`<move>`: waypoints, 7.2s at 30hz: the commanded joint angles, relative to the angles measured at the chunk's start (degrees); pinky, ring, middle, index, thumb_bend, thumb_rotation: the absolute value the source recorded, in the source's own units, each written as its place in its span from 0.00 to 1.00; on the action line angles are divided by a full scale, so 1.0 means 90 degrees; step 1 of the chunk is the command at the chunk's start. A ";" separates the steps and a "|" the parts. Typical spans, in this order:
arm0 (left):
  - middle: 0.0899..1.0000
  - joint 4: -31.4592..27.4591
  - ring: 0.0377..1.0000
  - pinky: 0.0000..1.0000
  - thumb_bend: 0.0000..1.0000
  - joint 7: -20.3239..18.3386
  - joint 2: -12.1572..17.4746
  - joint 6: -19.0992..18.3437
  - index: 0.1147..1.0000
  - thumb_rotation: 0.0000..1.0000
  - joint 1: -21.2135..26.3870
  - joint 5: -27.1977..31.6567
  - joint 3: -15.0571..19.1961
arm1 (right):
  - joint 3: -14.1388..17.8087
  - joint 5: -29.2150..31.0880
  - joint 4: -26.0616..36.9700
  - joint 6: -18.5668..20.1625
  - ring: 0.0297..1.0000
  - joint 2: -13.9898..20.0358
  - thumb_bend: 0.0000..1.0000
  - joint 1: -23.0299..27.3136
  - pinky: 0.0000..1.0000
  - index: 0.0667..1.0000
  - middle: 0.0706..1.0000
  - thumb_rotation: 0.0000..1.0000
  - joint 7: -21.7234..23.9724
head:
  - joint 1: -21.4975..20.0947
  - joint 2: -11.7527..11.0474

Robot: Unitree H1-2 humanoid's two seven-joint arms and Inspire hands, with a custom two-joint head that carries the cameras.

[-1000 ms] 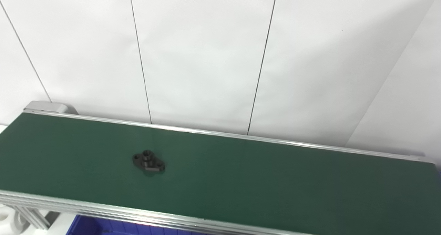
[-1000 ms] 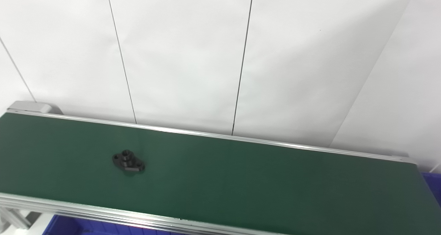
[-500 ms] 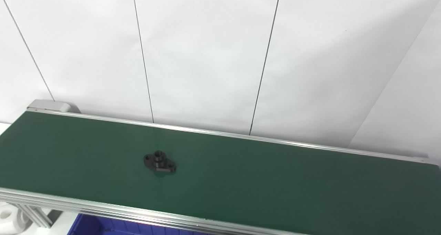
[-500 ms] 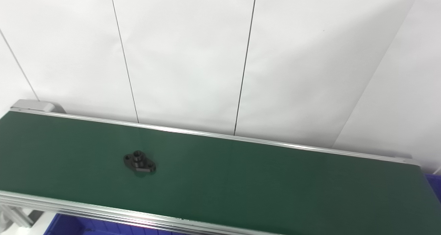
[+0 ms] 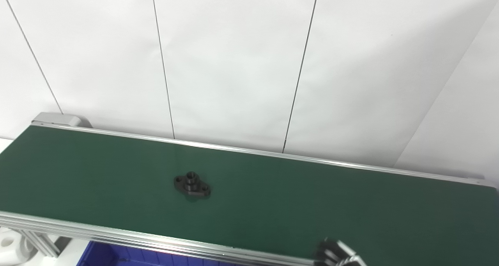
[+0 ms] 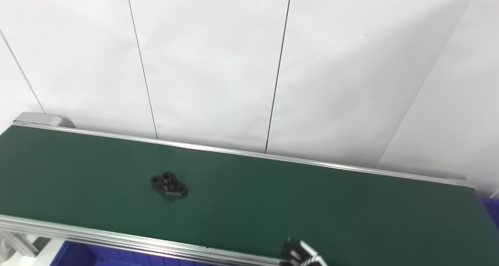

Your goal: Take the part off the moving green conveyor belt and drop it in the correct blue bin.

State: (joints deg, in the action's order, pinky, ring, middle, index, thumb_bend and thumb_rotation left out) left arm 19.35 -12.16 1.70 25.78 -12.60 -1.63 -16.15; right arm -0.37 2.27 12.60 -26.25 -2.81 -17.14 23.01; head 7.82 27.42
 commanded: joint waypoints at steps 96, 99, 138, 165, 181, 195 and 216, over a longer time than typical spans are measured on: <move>0.78 -0.0607 0.79 0.73 0.80 0.0248 0.0016 0.0127 0.75 0.60 -0.0133 -0.0010 -0.0347 | -0.4214 -0.6593 -0.5661 0.5173 0.14 0.0098 0.51 0.5749 0.09 0.45 0.21 0.12 -0.2967 | 0.0126 0.0532; 0.78 -0.0633 0.79 0.72 0.79 0.0260 0.0027 0.0127 0.76 0.61 -0.0125 -0.0042 -0.0363 | -0.4230 -0.6549 -0.5570 0.5207 0.14 0.0141 0.51 0.5734 0.10 0.45 0.21 0.13 -0.2870 | 0.0116 0.0551; 0.81 -0.1786 0.82 0.75 0.79 -0.0376 0.0438 -0.0053 0.78 0.68 -0.0274 0.0869 0.0121 | -0.3309 -0.7779 0.1094 0.5585 0.15 0.1611 0.50 0.2844 0.12 0.45 0.20 0.15 -0.0881 | -0.1806 0.2287; 0.80 -0.1762 0.83 0.75 0.78 -0.0611 0.0581 -0.0028 0.79 0.67 -0.0282 0.1038 0.0279 | -0.2013 -0.7446 0.1265 0.4691 0.19 0.2001 0.51 -0.0451 0.15 0.45 0.26 0.15 -0.1934 | -0.2158 0.2154; 0.79 -0.1742 0.82 0.75 0.79 -0.0596 0.0538 0.0060 0.78 0.67 -0.0320 0.0997 0.0304 | -0.2092 -0.8089 0.0908 0.4750 0.86 0.1865 1.00 -0.0461 0.86 0.86 0.90 0.89 -0.2424 | -0.2031 0.2147; 0.80 -0.1693 0.82 0.75 0.79 -0.0574 0.0487 0.0067 0.78 0.67 -0.0305 0.0950 0.0279 | -0.1739 -0.1825 0.0416 0.1312 0.62 0.1323 0.84 -0.0623 0.54 0.72 0.68 0.85 -0.3118 | -0.1709 0.2130; 0.81 -0.2076 0.82 0.77 0.80 -0.0439 0.0300 -0.0323 0.78 0.68 -0.0354 0.0574 0.0196 | -0.1523 0.0259 -0.1241 -0.0065 0.77 0.0918 0.90 -0.0395 0.74 0.80 0.79 0.93 -0.1602 | -0.0893 0.2527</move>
State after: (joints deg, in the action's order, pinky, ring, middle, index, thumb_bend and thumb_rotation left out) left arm 2.65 -16.58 4.94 22.89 -16.14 4.36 -14.31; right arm -14.59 3.92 -0.33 -23.56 5.55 -20.87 7.57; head -0.27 50.10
